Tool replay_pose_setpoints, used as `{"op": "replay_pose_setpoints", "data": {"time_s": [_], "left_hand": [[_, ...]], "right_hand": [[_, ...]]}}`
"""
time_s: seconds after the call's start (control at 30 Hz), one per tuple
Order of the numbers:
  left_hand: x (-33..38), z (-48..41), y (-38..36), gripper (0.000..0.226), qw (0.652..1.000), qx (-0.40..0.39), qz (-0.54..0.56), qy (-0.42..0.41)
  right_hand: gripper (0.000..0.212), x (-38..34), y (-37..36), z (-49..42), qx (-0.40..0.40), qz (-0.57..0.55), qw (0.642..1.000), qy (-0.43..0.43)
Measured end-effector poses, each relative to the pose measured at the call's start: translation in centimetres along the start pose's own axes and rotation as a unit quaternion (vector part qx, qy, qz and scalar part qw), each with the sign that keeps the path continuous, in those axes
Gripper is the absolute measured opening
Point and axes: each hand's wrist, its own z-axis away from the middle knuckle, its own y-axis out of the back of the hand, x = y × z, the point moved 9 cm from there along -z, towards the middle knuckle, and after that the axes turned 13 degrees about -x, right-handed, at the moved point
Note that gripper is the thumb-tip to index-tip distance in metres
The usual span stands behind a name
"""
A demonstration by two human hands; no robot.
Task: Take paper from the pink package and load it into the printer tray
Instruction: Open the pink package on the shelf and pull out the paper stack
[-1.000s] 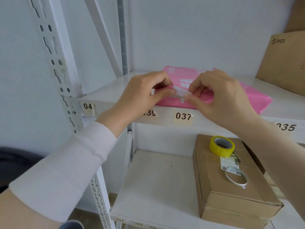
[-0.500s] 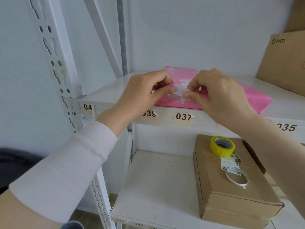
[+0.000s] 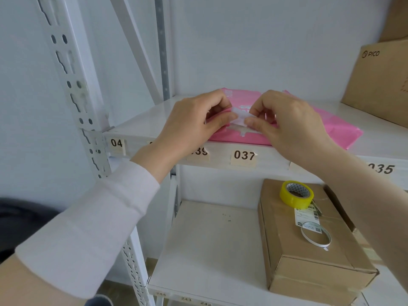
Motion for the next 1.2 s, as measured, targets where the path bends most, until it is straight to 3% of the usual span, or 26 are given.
{"op": "replay_pose_setpoints", "data": {"time_s": [0.17, 0.4, 0.6, 0.8, 1.2], "left_hand": [[0.4, 0.0, -0.2, 0.041, 0.999, 0.015, -0.038, 0.016], [0.2, -0.2, 0.0, 0.029, 0.997, 0.028, -0.051, 0.045], [0.8, -0.1, -0.2, 0.027, 0.997, 0.021, -0.073, 0.030], [2.5, -0.4, -1.3, 0.020, 0.993, -0.024, -0.108, -0.032], [1.4, -0.8, -1.2, 0.016, 0.996, -0.010, -0.080, 0.042]], "right_hand": [[0.012, 0.1, 0.1, 0.0, 0.005, -0.017, 1.000, -0.002], [0.031, -1.1, 1.1, 1.3, 0.056, -0.001, 0.994, 0.095], [0.018, 0.1, 1.7, 3.1, 0.112, 0.071, 0.987, 0.089], [0.017, 0.6, 1.1, 1.7, 0.029, 0.022, 0.997, 0.067], [0.006, 1.3, 1.0, 0.4, -0.077, -0.066, 0.995, -0.004]]}}
